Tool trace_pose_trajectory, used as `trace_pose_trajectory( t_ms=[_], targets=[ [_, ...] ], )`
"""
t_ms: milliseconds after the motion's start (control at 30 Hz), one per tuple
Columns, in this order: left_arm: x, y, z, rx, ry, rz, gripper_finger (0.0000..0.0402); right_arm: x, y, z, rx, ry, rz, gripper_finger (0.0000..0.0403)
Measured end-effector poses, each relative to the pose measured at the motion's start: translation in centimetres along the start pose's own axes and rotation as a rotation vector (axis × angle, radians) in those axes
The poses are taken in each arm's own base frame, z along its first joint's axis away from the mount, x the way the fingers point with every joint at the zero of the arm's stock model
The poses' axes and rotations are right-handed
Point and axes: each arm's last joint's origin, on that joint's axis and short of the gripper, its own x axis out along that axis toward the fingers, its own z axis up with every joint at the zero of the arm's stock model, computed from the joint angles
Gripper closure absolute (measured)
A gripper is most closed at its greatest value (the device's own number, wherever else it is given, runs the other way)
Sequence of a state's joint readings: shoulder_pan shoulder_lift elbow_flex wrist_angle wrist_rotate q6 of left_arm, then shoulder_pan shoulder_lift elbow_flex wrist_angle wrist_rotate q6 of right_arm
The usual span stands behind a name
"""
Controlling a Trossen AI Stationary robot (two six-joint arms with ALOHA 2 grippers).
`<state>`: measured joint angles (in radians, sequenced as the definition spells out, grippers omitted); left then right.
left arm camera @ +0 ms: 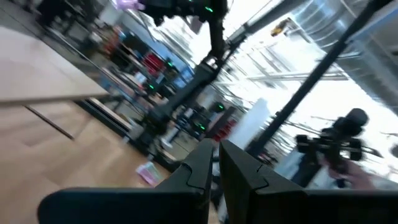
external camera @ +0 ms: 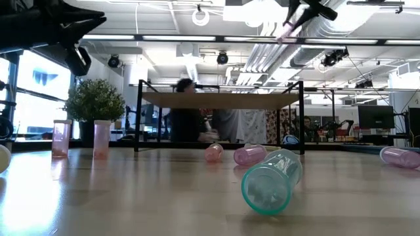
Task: Pick and place medicine bottles onto shelf by color
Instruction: Put the top right purple pill bottle on the shelf
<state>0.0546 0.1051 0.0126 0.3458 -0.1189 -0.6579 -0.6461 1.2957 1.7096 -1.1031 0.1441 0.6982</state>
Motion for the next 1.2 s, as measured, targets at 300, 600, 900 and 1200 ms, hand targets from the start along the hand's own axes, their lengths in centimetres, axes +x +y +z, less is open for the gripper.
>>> trace_pose_trajectory(
  t_ms=[300,600,900,1200],
  targets=[
    [0.0,0.1,0.0,0.08,-0.016,0.022,0.0382,-0.5,2.3,-0.4,-0.085,-0.042,0.151,0.0294],
    [0.0,0.1,0.0,0.088,-0.008,0.027,0.0382,-0.9,3.7,0.4,-0.177,-0.164,0.262,0.0294],
    [0.0,0.3,-0.3,0.092,0.017,0.045,0.0382,0.0,3.6,1.5,-0.259,-0.222,0.268,0.0294],
    [0.0,0.4,-0.4,0.063,0.031,0.052,0.0382,3.8,2.5,2.4,-0.313,-0.104,0.225,0.0294]
  ],
)
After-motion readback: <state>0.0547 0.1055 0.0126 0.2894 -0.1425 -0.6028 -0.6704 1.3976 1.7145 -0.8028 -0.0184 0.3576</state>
